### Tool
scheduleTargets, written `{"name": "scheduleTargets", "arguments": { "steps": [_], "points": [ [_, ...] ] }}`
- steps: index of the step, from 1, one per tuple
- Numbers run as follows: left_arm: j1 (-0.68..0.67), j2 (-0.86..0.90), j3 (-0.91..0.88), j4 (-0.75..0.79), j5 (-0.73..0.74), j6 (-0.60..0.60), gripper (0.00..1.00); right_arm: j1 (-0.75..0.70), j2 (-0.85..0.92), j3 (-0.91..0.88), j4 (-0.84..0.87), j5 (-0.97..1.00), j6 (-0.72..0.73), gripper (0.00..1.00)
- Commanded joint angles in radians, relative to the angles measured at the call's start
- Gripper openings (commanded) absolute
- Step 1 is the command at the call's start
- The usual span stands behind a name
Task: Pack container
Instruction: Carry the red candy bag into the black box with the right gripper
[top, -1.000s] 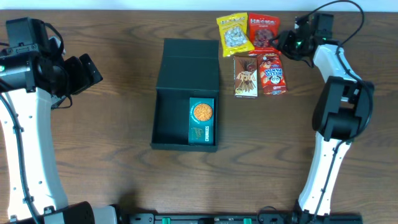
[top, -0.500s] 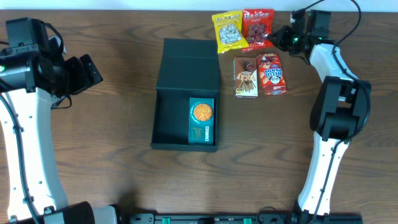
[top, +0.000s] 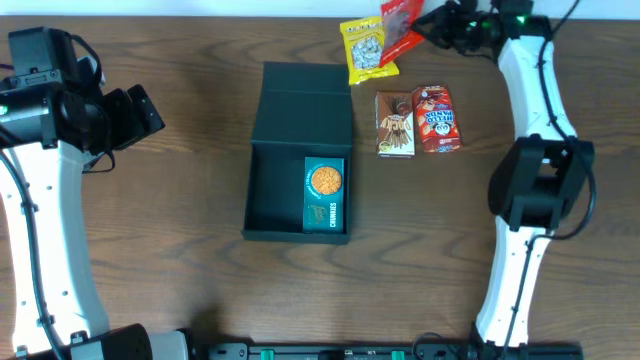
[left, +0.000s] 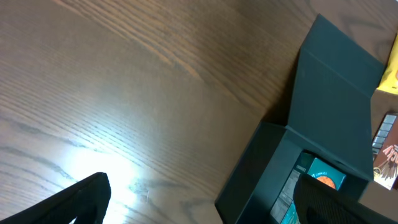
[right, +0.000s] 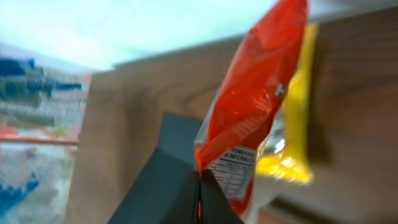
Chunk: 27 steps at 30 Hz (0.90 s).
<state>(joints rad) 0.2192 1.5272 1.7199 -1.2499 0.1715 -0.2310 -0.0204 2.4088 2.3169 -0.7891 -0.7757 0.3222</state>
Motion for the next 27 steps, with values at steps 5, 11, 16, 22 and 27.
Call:
{"name": "scheduleTargets", "arguments": {
  "steps": [5, 11, 16, 22, 27],
  "points": [
    [0.003, -0.004, 0.011, 0.009, -0.018, 0.026, 0.95, 0.088, -0.247, 0.042, -0.279, 0.286, -0.329, 0.01],
    [0.003, -0.004, 0.011, 0.026, -0.027, 0.029, 0.95, 0.082, -0.406, 0.039, -0.330, 0.294, -0.328, 0.02],
    [0.003, -0.004, 0.011, 0.027, -0.060, 0.079, 0.95, 0.066, -0.601, -0.085, -0.282, 0.362, -0.331, 0.02],
    [0.003, -0.004, 0.011, 0.043, -0.060, 0.078, 0.95, 0.105, -0.880, -0.553, -0.141, 0.346, -0.236, 0.01],
    [0.003, -0.003, 0.011, 0.090, -0.058, 0.077, 0.95, 0.296, -0.896, -0.868, 0.057, 0.244, 0.026, 0.02]
  ]
}}
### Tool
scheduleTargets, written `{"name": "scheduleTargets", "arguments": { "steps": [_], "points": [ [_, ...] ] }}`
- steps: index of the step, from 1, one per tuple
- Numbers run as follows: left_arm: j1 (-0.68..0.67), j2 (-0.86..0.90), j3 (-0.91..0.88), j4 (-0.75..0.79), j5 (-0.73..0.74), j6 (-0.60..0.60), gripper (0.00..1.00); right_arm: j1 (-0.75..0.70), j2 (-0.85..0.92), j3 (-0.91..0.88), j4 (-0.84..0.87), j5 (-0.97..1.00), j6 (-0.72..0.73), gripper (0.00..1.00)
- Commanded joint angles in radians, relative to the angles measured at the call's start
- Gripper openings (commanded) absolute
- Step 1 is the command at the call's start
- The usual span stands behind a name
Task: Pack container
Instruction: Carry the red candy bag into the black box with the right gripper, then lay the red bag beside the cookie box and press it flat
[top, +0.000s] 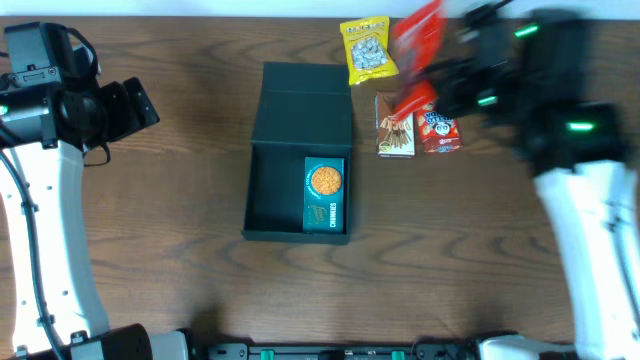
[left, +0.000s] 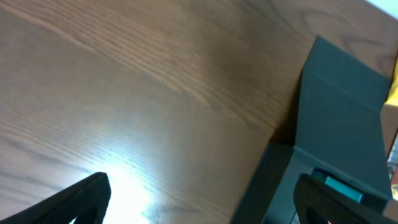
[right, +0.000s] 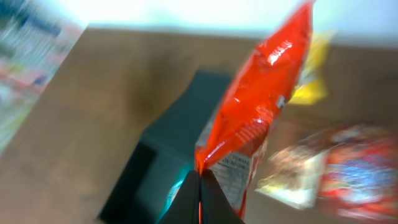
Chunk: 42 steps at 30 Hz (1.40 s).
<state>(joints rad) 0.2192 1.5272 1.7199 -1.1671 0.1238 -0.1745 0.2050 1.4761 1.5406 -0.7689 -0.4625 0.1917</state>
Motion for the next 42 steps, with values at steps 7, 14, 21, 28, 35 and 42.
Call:
{"name": "scheduleTargets", "arguments": {
  "steps": [7, 14, 21, 28, 35, 42],
  "points": [
    [0.003, -0.002, 0.011, 0.035, 0.013, 0.018, 0.95, 0.358, 0.058, -0.285, 0.346, 0.108, 0.520, 0.02],
    [0.003, 0.005, 0.011, 0.035, 0.103, 0.017, 0.95, 0.467, 0.070, -0.356, 0.457, 0.123, 0.652, 0.02],
    [0.003, 0.009, 0.011, 0.026, 0.139, 0.010, 0.95, 0.537, 0.134, -0.361, 0.459, 0.142, 0.796, 0.02],
    [0.003, 0.009, 0.011, 0.014, 0.140, 0.006, 0.95, 0.550, 0.186, -0.361, 0.373, 0.153, 0.917, 0.02],
    [0.003, 0.009, 0.011, 0.012, 0.170, -0.017, 0.95, 0.568, 0.226, -0.361, 0.374, 0.153, 0.949, 0.02],
    [0.003, 0.009, 0.011, 0.011, 0.188, -0.016, 0.95, 0.568, 0.227, -0.361, 0.409, 0.211, 0.956, 0.02]
  ]
}}
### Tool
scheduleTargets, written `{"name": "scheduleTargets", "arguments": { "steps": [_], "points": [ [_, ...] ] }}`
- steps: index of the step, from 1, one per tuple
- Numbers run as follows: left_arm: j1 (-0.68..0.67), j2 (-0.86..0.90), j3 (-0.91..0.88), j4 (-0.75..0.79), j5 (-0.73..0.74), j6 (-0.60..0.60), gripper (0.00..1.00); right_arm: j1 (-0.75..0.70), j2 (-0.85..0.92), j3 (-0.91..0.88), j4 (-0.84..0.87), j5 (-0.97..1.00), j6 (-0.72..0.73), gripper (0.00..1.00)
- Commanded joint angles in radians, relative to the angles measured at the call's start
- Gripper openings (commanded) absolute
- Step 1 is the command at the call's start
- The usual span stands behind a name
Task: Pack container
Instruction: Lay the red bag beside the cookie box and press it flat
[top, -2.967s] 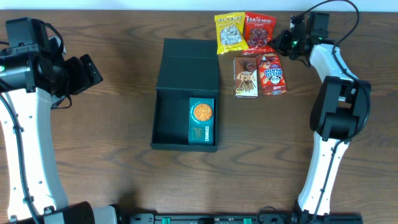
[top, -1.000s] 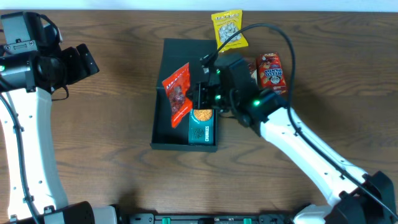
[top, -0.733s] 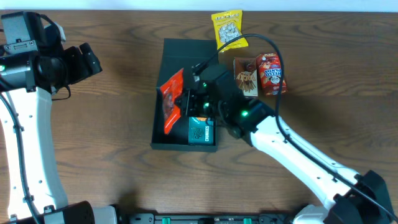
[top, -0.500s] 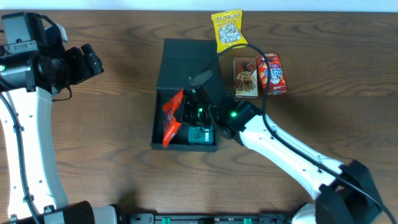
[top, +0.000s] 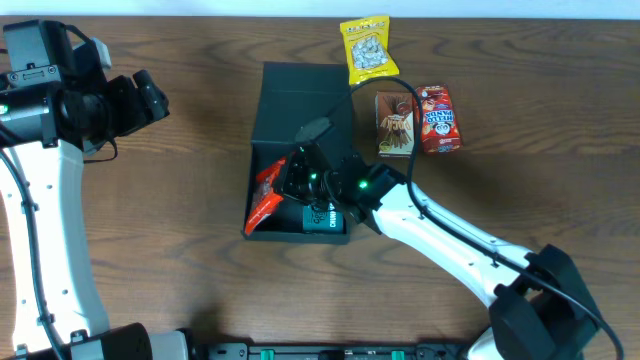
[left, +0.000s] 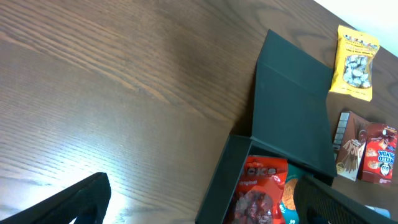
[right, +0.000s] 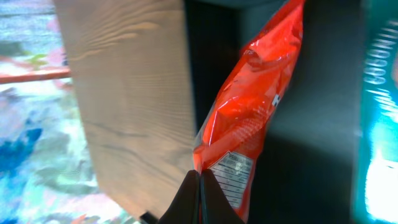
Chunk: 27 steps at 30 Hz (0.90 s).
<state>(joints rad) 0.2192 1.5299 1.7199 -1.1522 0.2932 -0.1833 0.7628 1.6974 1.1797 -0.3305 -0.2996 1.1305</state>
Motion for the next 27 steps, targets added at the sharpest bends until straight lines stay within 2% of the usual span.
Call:
{"name": "scheduleTargets", "arguments": {
  "steps": [1, 6, 7, 8, 9, 10, 11, 12, 19, 21, 22, 23, 24, 25, 27],
  "points": [
    [0.003, 0.006, 0.011, -0.004, 0.019, -0.008, 0.95, 0.010, 0.007, 0.000, -0.067, 0.072, 0.016, 0.02],
    [0.003, 0.006, 0.011, -0.003, 0.019, -0.008, 0.95, 0.013, 0.026, -0.001, -0.186, 0.087, -0.029, 0.01],
    [0.003, 0.006, 0.011, -0.003, 0.019, -0.008, 0.95, 0.013, 0.039, -0.001, -0.208, 0.087, -0.029, 0.13],
    [0.003, 0.006, 0.011, -0.003, 0.019, -0.008, 0.95, 0.013, 0.052, -0.001, -0.227, 0.086, -0.039, 0.33],
    [0.003, 0.006, 0.011, -0.003, 0.019, -0.008, 0.95, 0.011, 0.065, -0.001, -0.239, 0.082, -0.048, 0.69],
    [0.003, 0.006, 0.011, -0.003, 0.019, -0.008, 0.95, 0.011, 0.072, -0.001, -0.240, 0.071, -0.058, 0.86],
    [0.003, 0.006, 0.011, -0.003, 0.019, -0.008, 0.95, 0.009, 0.072, -0.001, -0.236, 0.053, -0.082, 0.99],
    [0.003, 0.006, 0.011, -0.003, 0.019, -0.008, 0.95, 0.006, 0.072, -0.001, -0.230, 0.048, -0.106, 0.99],
    [0.003, 0.006, 0.011, -0.010, 0.019, -0.008, 0.95, -0.028, 0.019, 0.031, -0.212, 0.034, -0.285, 0.99],
    [0.003, 0.006, 0.011, -0.012, 0.018, -0.007, 0.96, -0.044, -0.006, 0.052, -0.222, 0.029, -0.354, 0.93],
    [0.003, 0.006, 0.011, -0.012, 0.018, -0.007, 0.95, -0.052, -0.018, 0.064, -0.232, 0.020, -0.380, 0.83],
    [0.003, 0.006, 0.011, -0.012, 0.018, -0.008, 0.95, -0.056, -0.028, 0.072, -0.235, 0.009, -0.406, 0.62],
    [0.003, 0.006, 0.011, -0.012, 0.018, -0.007, 0.95, -0.060, -0.036, 0.079, -0.235, -0.004, -0.425, 0.28],
    [0.003, 0.006, 0.011, -0.011, 0.018, -0.007, 0.95, -0.062, -0.043, 0.081, -0.234, -0.008, -0.431, 0.04],
    [0.003, 0.007, 0.011, -0.010, 0.018, -0.007, 0.95, -0.062, -0.045, 0.080, -0.240, -0.026, -0.472, 0.02]
  ]
}}
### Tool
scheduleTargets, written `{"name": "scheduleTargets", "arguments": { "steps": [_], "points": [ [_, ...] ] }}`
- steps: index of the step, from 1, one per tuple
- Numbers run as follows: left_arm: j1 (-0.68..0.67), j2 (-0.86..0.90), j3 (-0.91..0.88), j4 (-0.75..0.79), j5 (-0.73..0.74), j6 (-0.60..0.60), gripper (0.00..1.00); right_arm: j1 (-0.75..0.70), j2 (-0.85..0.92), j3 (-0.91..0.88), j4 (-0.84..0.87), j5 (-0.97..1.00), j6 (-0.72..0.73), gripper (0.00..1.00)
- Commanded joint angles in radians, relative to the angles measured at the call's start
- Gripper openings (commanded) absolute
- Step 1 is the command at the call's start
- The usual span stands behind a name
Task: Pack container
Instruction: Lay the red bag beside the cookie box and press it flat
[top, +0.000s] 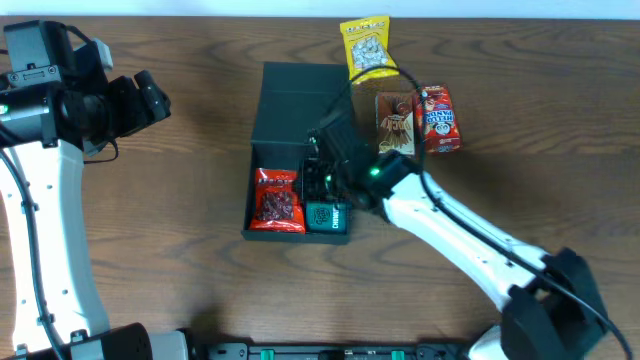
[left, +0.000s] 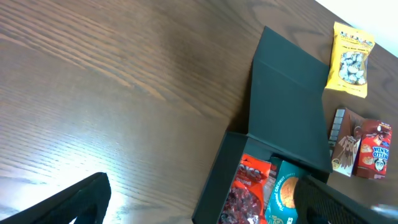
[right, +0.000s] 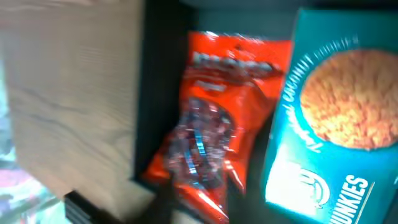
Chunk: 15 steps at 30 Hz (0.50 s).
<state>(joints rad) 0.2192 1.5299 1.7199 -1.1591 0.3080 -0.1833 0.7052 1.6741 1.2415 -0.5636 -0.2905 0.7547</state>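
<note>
The dark green box (top: 262, 190) stands open, lid (top: 305, 105) laid back. A red snack bag (top: 277, 200) lies flat in its left half, next to a teal cookie box (top: 328, 216). My right gripper (top: 318, 186) hovers over the box's inside, open, nothing between its blurred fingers; its wrist view looks down on the red bag (right: 214, 146) and the teal box (right: 336, 124). My left gripper (top: 152, 100) hangs open at the far left, off to the left of the box (left: 217, 174), holding nothing.
A yellow snack bag (top: 366, 47) lies behind the lid. A brown snack box (top: 395, 125) and a red snack box (top: 437, 118) lie side by side to the right of the box. My right arm (top: 470, 240) crosses the table's front right.
The red bag was standing tilted in the box's left half, held by my shut right gripper. Now it lies flat there, let go, and the gripper is open and a little further back.
My right gripper held the red bag up at the far right, beside the yellow bag. It then held it over the brown and red boxes, then tilted inside the green box. Now the bag lies flat beside the teal box. The left arm barely moved.
</note>
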Motion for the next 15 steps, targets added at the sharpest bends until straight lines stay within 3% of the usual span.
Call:
{"name": "scheduleTargets", "arguments": {
  "steps": [1, 10, 15],
  "points": [
    [0.003, 0.007, 0.011, -0.004, 0.003, -0.007, 0.95, -0.001, -0.012, 0.019, -0.018, -0.053, -0.120, 0.01],
    [0.003, 0.007, 0.011, -0.003, -0.004, -0.006, 0.95, 0.020, 0.157, 0.019, -0.084, -0.136, -0.338, 0.02],
    [0.003, 0.007, 0.011, -0.004, -0.004, -0.003, 0.95, 0.049, 0.269, 0.019, -0.085, -0.140, -0.384, 0.01]
  ]
}}
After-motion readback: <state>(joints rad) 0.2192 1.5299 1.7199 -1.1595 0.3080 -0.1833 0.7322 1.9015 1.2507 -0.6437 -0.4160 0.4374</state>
